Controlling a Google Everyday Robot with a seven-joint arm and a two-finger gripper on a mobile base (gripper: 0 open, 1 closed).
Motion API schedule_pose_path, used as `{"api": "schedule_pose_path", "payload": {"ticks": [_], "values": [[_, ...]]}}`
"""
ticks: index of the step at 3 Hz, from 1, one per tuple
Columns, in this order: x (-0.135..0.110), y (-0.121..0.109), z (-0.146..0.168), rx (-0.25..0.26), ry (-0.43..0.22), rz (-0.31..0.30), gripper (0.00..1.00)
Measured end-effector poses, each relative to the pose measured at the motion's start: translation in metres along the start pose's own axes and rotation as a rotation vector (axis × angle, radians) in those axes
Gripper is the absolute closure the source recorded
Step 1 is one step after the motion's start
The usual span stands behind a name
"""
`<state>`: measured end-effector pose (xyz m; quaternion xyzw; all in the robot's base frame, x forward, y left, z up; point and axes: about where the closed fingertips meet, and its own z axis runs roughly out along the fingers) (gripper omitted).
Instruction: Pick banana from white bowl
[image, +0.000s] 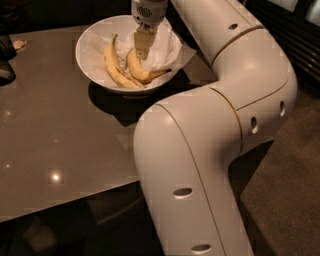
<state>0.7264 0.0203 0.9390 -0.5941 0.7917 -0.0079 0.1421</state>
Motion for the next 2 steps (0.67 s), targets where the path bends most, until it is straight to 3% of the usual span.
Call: {"api": "schedule_pose_path", "payload": {"ticks": [2], "values": [[-0.002, 0.002, 0.024, -0.021, 0.055, -0.012, 0.48]]}}
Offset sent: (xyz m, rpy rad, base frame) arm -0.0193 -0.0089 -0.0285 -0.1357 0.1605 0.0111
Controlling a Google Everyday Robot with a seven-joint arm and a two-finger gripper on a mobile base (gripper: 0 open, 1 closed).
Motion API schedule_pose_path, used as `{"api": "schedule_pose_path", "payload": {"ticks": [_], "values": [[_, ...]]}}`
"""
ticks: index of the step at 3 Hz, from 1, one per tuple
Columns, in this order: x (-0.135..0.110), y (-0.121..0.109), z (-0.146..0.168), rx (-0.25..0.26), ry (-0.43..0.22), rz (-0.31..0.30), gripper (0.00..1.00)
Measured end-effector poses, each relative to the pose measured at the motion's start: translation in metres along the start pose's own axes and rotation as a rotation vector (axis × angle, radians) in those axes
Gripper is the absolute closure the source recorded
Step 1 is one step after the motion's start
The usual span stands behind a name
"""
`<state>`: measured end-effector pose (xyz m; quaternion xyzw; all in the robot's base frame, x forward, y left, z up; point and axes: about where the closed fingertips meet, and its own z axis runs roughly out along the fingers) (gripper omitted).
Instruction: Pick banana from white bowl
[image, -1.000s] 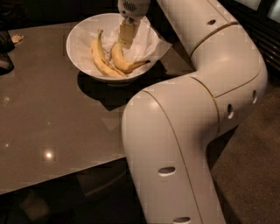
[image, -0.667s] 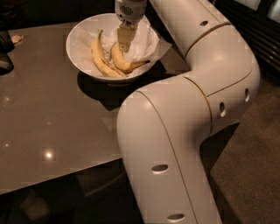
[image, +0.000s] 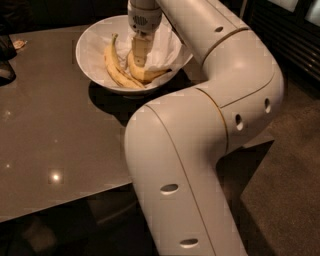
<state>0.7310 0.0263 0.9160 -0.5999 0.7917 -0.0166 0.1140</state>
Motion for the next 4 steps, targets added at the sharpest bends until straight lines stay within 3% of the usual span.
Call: {"api": "schedule_pose_path", "payload": {"ticks": [4], "values": [[0.005, -0.004, 0.033, -0.042, 0.038, 0.032, 0.52]]}}
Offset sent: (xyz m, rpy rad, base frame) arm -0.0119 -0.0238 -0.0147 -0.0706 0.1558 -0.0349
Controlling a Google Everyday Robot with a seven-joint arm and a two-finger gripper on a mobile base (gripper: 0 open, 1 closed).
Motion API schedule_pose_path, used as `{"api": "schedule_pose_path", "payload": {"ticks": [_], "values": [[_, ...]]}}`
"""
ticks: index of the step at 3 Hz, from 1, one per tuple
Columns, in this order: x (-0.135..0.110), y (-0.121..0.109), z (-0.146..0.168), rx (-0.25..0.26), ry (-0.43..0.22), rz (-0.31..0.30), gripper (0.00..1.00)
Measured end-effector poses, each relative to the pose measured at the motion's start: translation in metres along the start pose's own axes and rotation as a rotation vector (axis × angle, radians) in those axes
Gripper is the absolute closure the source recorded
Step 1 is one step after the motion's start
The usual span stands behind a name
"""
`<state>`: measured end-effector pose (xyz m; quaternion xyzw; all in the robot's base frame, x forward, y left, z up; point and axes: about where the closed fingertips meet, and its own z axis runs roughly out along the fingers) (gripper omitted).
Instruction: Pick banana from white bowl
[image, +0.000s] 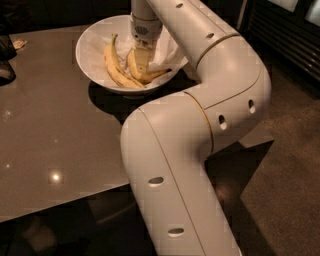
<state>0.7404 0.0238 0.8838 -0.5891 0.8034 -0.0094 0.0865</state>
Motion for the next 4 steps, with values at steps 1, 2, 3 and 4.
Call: {"api": "schedule_pose_path", "payload": {"ticks": [1, 2, 3, 4], "values": [[0.0006, -0.0006, 0.0068, -0.008, 0.01, 0.004, 0.53], [0.0, 0.0005, 0.0071, -0.013, 0.015, 0.0, 0.51], [0.001, 0.0035, 0.0078, -0.017, 0.031, -0.013, 0.51], [0.003, 0.0062, 0.0074, -0.017, 0.051, -0.018, 0.51]]}}
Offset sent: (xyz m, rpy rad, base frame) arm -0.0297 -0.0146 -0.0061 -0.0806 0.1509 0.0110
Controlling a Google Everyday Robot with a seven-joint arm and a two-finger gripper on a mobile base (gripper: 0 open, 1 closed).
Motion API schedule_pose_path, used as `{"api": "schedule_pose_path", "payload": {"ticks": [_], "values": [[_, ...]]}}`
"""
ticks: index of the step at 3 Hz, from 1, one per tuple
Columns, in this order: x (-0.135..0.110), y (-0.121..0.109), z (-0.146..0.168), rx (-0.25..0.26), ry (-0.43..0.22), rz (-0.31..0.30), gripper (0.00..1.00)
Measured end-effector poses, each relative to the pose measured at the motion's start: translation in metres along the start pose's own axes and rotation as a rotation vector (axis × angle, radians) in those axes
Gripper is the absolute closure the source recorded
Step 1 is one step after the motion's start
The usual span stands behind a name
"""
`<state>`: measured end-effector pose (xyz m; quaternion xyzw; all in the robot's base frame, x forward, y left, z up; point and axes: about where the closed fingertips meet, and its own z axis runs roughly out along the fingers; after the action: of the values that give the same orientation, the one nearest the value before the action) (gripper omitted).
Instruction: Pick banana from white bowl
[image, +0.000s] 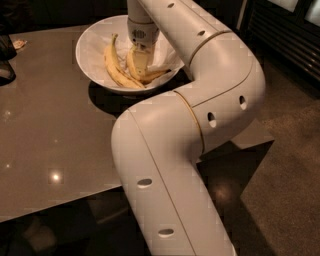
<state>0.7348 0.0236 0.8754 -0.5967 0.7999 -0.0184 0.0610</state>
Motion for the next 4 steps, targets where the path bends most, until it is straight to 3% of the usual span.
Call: {"api": "schedule_pose_path", "payload": {"ticks": [4], "values": [[-0.0006, 0.0055, 0.0004, -0.007, 0.029, 0.0, 0.48]]}}
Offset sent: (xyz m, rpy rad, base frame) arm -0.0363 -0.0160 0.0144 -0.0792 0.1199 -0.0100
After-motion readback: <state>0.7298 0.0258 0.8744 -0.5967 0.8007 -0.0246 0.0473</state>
